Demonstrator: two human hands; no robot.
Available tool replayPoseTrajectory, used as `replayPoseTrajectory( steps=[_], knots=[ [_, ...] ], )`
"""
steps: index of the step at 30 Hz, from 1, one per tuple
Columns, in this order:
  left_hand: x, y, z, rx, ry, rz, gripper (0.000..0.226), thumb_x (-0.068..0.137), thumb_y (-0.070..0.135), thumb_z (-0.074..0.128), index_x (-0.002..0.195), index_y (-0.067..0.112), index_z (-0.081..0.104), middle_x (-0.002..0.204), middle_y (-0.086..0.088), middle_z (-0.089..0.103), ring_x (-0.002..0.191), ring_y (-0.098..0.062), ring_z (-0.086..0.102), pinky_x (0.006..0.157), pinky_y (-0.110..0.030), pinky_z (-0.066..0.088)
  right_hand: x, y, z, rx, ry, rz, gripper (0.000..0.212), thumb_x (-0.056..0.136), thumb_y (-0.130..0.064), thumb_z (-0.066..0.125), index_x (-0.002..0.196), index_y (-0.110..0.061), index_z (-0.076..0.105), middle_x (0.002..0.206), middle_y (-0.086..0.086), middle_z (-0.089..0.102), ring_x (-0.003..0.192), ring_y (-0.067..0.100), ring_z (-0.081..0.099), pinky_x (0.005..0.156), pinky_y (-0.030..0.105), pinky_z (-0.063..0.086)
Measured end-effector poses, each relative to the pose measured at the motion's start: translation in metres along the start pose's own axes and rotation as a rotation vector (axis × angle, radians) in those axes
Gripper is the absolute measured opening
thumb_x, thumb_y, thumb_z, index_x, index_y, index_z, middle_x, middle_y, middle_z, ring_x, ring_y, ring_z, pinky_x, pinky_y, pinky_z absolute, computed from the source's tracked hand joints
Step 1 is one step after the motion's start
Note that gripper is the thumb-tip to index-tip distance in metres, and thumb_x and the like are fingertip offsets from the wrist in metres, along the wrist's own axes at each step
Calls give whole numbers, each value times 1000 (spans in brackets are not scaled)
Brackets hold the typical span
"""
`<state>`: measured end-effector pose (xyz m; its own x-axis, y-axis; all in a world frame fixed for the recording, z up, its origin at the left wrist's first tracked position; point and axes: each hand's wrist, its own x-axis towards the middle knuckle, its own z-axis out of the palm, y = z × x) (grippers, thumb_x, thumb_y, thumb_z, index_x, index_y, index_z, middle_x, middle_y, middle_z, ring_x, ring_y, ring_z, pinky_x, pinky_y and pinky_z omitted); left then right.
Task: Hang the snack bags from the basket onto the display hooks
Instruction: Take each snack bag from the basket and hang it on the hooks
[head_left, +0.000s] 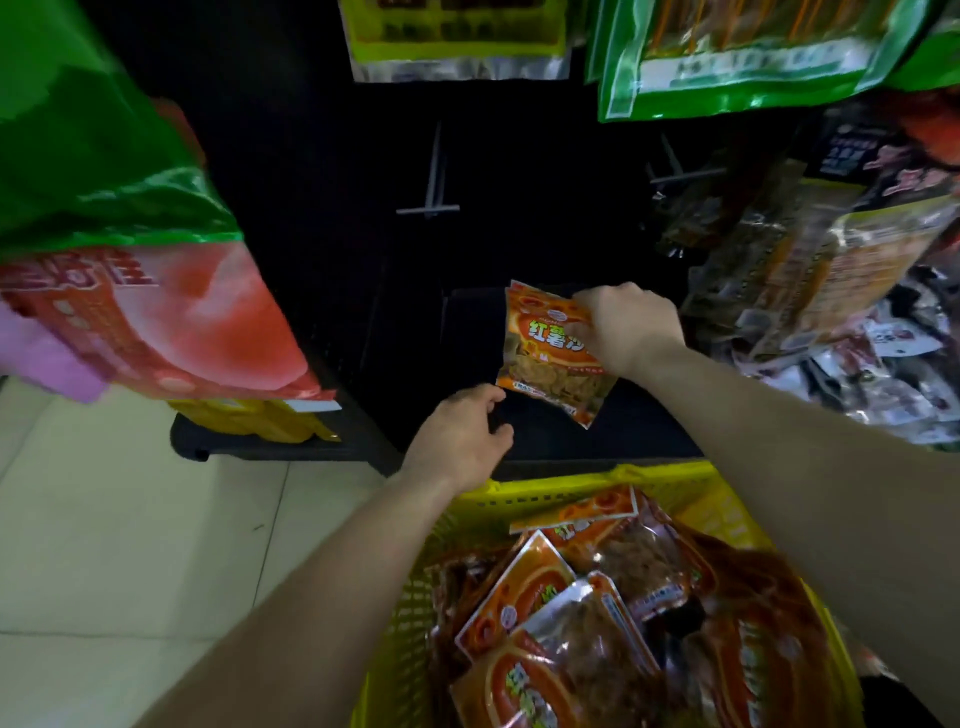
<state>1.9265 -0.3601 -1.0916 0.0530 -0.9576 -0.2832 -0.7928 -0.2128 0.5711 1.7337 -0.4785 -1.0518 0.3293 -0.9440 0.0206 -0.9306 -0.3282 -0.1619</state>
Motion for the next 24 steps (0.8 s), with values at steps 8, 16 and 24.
replayPoseTrajectory(
  steps=[8,16,24],
  knots=[
    [113,-34,34,21,89,-90,62,93,36,61,148,38,33,151,2,41,130,-22,50,102,-34,42,104,-20,54,-20,73,-133,33,95,-42,59,124,-27,63,110,8,69,105,29,64,86,39,46],
    [183,-38,44,-52,128,-106,76,94,29,60,156,39,16,164,3,21,143,-23,37,108,-35,38,183,-40,54,-21,119,-221,48,86,-43,69,130,-26,58,122,8,63,120,29,53,98,43,37],
    [217,-34,29,13,135,-98,87,92,23,62,157,40,8,166,2,12,148,-28,27,114,-40,35,142,19,72,32,228,1,84,82,-39,72,150,-17,28,141,19,42,125,39,42,94,51,46]
  ],
)
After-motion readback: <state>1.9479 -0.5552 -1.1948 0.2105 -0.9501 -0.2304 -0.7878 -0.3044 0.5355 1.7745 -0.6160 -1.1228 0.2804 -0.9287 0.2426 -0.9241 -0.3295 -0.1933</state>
